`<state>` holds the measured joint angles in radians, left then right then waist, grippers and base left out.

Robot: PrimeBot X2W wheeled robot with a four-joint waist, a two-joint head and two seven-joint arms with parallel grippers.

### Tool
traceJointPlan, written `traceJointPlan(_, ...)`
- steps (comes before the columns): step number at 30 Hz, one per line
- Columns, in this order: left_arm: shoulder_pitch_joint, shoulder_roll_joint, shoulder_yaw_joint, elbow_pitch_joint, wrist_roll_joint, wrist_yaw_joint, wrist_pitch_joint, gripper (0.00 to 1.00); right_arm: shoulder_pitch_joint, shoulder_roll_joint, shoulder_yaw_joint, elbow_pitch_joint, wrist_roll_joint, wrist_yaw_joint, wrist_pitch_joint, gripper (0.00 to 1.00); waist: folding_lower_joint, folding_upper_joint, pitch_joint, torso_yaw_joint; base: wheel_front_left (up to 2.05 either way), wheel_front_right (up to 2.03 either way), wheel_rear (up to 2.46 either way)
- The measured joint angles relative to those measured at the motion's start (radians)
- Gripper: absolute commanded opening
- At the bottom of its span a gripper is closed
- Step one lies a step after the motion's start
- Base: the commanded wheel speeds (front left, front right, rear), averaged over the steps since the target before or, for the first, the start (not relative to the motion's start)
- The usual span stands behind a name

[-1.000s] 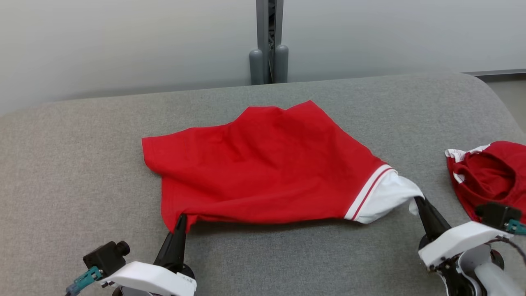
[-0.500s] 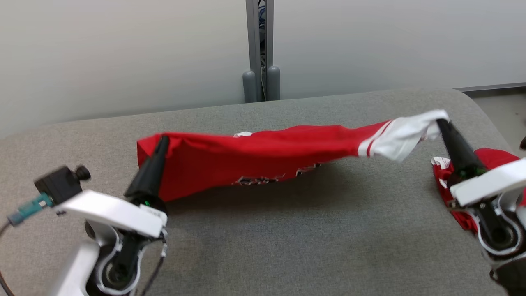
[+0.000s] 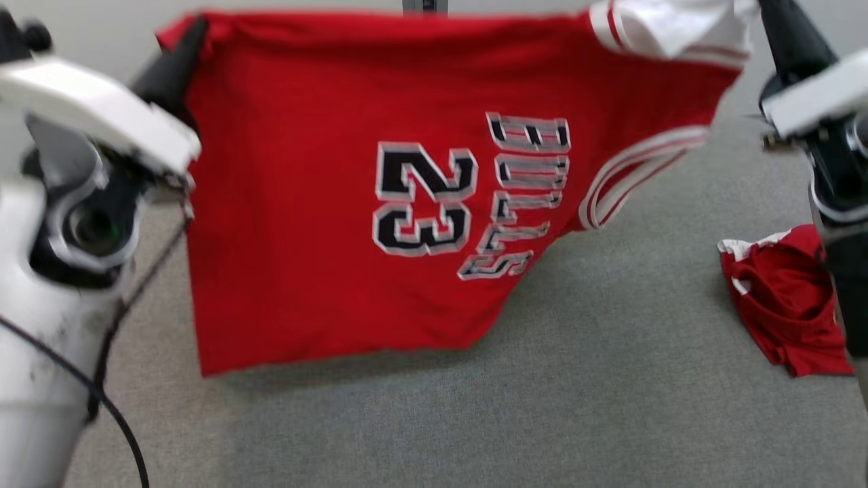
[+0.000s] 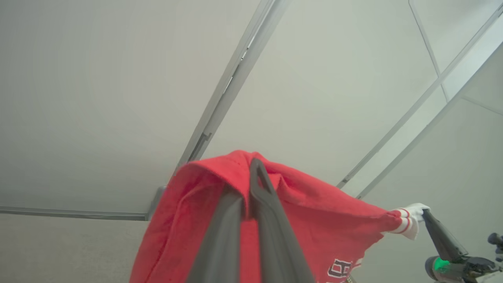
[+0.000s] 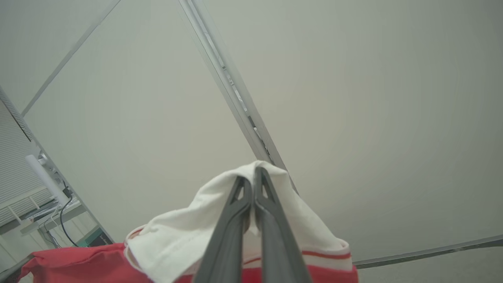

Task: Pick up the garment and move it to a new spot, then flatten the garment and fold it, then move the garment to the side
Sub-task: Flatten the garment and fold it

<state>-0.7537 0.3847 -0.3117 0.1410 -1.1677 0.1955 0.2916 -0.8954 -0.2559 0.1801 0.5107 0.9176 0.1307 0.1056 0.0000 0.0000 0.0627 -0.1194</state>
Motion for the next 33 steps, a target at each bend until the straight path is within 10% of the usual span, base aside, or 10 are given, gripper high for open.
traceJointPlan(10,-0.5,-0.063,-0.007,0.407,0.141,-0.007,-0.146,0.0,-0.509,0.128,-0.065,0.378,-0.27,0.0,-0.139,0.0,0.0,0.0,0.183,-0.019,0.0,0.0,0.0)
traceJointPlan(17,-0.731,-0.113,0.023,0.581,0.212,-0.145,-0.458,0.0,-0.733,0.151,-0.127,0.495,-0.365,0.0,-0.344,0.0,0.0,0.0,0.304,-0.04,0.0,0.0,0.0)
traceJointPlan(33,-0.606,-0.087,-0.077,0.853,0.226,-0.319,-0.441,0.0,-0.384,0.136,0.214,0.311,-0.17,0.0,-0.332,0.0,0.0,0.0,0.452,-0.075,0.0,0.0,0.0)
